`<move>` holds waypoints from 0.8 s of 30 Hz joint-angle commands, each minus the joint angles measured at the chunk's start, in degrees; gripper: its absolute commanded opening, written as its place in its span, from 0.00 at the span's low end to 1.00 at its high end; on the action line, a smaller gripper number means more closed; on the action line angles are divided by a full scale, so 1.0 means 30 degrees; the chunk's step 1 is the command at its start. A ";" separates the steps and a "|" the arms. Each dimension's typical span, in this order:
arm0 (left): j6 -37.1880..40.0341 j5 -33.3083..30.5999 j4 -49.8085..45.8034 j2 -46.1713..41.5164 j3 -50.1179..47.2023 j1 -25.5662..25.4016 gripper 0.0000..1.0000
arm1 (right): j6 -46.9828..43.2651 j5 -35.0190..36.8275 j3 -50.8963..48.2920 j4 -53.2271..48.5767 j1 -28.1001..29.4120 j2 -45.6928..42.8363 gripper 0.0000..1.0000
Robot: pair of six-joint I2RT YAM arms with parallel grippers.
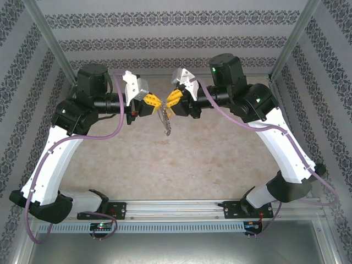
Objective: Put the keys on the keyring
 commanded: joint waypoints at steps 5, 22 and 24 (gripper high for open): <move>-0.0824 0.0962 0.1597 -0.0282 0.0560 0.0312 0.00 | 0.0811 -0.1866 -0.0292 0.0597 -0.0268 -0.0413 0.21; -0.1586 0.1436 0.2686 -0.0769 0.0166 0.0508 0.00 | 0.0672 -0.1949 0.0354 -0.0184 -0.0381 0.0345 0.00; -0.1903 0.1624 0.3150 -0.0839 0.0041 0.0571 0.00 | 0.0841 -0.2140 0.0409 -0.0213 -0.0396 0.0450 0.00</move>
